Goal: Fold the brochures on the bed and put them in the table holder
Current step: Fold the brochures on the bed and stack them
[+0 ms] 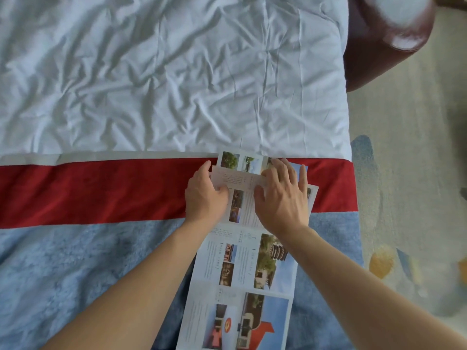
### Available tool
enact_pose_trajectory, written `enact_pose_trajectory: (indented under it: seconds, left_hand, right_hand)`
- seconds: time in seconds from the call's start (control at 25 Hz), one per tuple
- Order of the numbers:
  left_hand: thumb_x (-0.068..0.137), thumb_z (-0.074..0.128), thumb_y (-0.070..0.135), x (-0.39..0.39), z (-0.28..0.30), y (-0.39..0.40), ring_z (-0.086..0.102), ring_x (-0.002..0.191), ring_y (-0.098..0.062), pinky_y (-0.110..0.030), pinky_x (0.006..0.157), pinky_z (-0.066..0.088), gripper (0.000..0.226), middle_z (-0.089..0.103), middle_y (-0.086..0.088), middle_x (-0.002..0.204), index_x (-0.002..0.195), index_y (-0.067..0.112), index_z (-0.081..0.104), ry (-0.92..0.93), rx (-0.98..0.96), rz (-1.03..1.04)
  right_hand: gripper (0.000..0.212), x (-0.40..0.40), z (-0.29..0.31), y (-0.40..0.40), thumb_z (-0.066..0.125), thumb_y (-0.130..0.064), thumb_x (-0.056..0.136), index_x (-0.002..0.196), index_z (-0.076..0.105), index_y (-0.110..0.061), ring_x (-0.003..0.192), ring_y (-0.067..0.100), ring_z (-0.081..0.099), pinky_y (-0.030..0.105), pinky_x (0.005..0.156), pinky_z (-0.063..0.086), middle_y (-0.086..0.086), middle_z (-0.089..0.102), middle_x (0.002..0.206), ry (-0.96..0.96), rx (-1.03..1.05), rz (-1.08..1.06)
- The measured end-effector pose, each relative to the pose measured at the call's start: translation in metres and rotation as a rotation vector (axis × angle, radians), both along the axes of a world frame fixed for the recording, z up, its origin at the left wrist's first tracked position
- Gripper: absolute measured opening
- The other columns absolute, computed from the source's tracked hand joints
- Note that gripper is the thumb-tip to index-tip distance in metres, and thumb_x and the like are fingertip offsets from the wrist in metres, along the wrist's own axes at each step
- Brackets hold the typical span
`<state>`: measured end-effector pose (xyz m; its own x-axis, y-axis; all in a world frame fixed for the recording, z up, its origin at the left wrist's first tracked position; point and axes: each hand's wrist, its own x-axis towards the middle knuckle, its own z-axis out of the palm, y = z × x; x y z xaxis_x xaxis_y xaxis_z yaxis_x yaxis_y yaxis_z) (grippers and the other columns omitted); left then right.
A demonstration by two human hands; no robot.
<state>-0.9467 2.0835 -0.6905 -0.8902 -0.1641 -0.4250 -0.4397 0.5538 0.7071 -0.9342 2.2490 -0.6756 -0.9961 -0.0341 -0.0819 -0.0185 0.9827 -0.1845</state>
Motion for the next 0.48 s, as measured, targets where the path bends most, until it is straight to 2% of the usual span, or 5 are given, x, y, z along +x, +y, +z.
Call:
enact_pose_trajectory:
  seconds: [0.08, 0.2, 0.32, 0.4, 0.48]
  left_hand:
    - [0.088, 0.061, 0.009, -0.002, 0.002, -0.001, 0.056, 0.112, -0.026, -0.049, 0.098, 0.045, 0.038, 0.064, -0.003, 0.117, 0.125, 0.016, 0.057, 0.057, 0.005, 0.008]
    - [0.089, 0.058, 0.008, 0.007, 0.008, -0.007, 0.059, 0.093, -0.026, -0.051, 0.086, 0.048, 0.008, 0.064, -0.001, 0.096, 0.097, 0.012, 0.06, 0.147, -0.009, -0.002]
    - [0.094, 0.057, 0.013, 0.018, 0.011, -0.017, 0.06, 0.088, -0.027, -0.05, 0.081, 0.049, 0.009, 0.064, -0.003, 0.09, 0.092, 0.009, 0.065, 0.196, -0.033, -0.012]
    - [0.094, 0.055, 0.012, 0.028, 0.015, -0.023, 0.061, 0.09, -0.026, -0.048, 0.081, 0.05, 0.014, 0.067, -0.002, 0.092, 0.094, 0.01, 0.069, 0.2, -0.013, -0.01]
    - [0.095, 0.05, 0.011, 0.041, 0.019, -0.028, 0.061, 0.092, -0.024, -0.046, 0.082, 0.05, 0.021, 0.068, 0.0, 0.093, 0.094, 0.012, 0.07, 0.197, 0.002, -0.007]
  right_hand:
    - [0.049, -0.004, 0.0, 0.0, 0.053, -0.036, 0.093, 0.136, 0.045, -0.016, 0.149, 0.027, 0.02, 0.053, 0.122, 0.002, 0.008, 0.037, 0.155, -0.017, 0.015, -0.004]
    - [0.066, 0.0, 0.005, -0.004, 0.057, -0.035, 0.092, 0.149, 0.032, -0.014, 0.147, 0.028, 0.025, 0.052, 0.122, 0.002, 0.007, 0.04, 0.152, 0.003, 0.031, 0.006]
    - [0.046, 0.005, 0.015, -0.01, 0.063, -0.026, 0.087, 0.128, 0.051, -0.013, 0.125, 0.03, 0.045, 0.056, 0.12, 0.013, 0.008, 0.053, 0.122, 0.102, 0.011, 0.012]
    - [0.028, 0.011, 0.023, -0.014, 0.063, -0.023, 0.085, 0.112, 0.057, -0.015, 0.108, 0.028, 0.05, 0.053, 0.119, 0.016, 0.005, 0.055, 0.107, 0.162, 0.005, 0.027]
    - [0.017, 0.026, 0.031, -0.017, 0.06, -0.019, 0.086, 0.102, 0.061, -0.014, 0.092, 0.026, 0.053, 0.048, 0.112, 0.028, 0.003, 0.056, 0.094, 0.182, 0.004, 0.06]
